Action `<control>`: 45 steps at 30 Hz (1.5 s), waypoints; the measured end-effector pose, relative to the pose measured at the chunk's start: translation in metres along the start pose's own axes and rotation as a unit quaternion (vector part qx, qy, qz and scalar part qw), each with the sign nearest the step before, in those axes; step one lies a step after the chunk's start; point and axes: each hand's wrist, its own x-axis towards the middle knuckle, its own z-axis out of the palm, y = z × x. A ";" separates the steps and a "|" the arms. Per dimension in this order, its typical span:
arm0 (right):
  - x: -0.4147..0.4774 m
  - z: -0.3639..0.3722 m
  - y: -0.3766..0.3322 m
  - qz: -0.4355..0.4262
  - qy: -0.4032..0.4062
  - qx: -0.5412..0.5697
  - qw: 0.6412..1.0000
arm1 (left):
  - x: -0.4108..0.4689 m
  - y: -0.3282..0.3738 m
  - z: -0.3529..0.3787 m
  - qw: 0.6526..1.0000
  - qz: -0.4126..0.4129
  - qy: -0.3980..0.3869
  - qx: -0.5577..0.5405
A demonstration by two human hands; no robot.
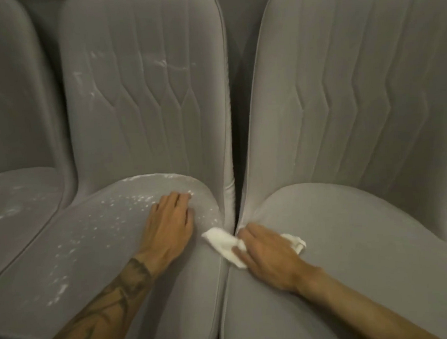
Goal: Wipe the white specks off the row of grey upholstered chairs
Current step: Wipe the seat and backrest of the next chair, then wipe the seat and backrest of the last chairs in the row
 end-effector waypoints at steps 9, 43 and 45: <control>0.026 -0.010 -0.002 0.170 -0.006 -0.055 0.984 | -0.039 -0.033 -0.005 0.999 0.017 -0.014 0.028; 0.011 0.031 -0.206 0.425 0.141 -0.096 0.889 | -0.042 -0.113 -0.026 0.967 0.198 -0.135 -0.088; 0.022 0.035 -0.211 0.387 0.148 -0.079 0.907 | -0.038 -0.134 -0.030 0.969 0.188 -0.135 -0.087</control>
